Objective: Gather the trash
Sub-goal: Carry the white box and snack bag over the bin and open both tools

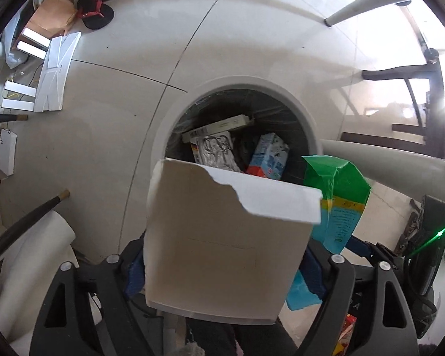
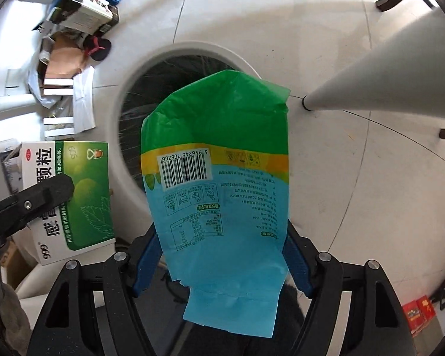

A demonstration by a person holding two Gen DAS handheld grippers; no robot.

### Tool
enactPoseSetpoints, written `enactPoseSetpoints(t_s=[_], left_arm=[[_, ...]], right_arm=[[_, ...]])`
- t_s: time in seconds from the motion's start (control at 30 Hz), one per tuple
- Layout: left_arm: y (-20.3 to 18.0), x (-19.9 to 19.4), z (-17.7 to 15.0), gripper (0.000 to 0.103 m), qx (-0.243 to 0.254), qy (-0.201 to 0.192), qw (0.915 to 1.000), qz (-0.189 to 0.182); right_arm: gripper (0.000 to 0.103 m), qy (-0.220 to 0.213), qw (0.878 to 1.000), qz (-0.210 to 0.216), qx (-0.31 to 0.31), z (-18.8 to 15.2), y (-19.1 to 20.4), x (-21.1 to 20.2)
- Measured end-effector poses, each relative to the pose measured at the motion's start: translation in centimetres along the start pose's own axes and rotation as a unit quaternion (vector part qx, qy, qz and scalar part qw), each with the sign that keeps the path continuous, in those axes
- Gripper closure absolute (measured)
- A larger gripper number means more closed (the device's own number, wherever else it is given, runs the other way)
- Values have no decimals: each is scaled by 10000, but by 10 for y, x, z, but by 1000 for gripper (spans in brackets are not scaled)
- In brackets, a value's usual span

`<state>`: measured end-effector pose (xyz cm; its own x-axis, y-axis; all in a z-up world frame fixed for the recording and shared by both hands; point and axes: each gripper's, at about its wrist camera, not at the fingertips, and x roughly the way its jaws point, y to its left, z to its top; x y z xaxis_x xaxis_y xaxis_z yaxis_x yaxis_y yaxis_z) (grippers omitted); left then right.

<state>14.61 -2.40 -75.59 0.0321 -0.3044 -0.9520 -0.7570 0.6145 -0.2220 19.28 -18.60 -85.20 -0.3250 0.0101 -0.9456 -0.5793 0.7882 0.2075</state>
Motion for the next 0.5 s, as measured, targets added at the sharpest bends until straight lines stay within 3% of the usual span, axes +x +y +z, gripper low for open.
enactPoseSetpoints(t_s=[0.07, 0.13, 0.23, 0.43, 0.5], left_arm=[[2, 0, 0, 4, -16, -50, 10000, 85], [4, -1, 3, 3, -68, -115, 9998, 156], [9, -8, 0, 3, -142, -203, 9993, 291], [9, -23, -21, 3, -84, -508, 9946, 900], [9, -28, -32, 3, -145, -546, 9940, 935]], right_arm=[[20, -15, 9999, 116, 2, 22, 3, 5], [16, -154, 9997, 173, -43, 29, 8, 5], [0, -250, 9995, 205, -73, 36, 7, 0], [0, -383, 9992, 41, -84, 33, 11, -18], [0, -461, 9989, -23, -106, 28, 14, -28]])
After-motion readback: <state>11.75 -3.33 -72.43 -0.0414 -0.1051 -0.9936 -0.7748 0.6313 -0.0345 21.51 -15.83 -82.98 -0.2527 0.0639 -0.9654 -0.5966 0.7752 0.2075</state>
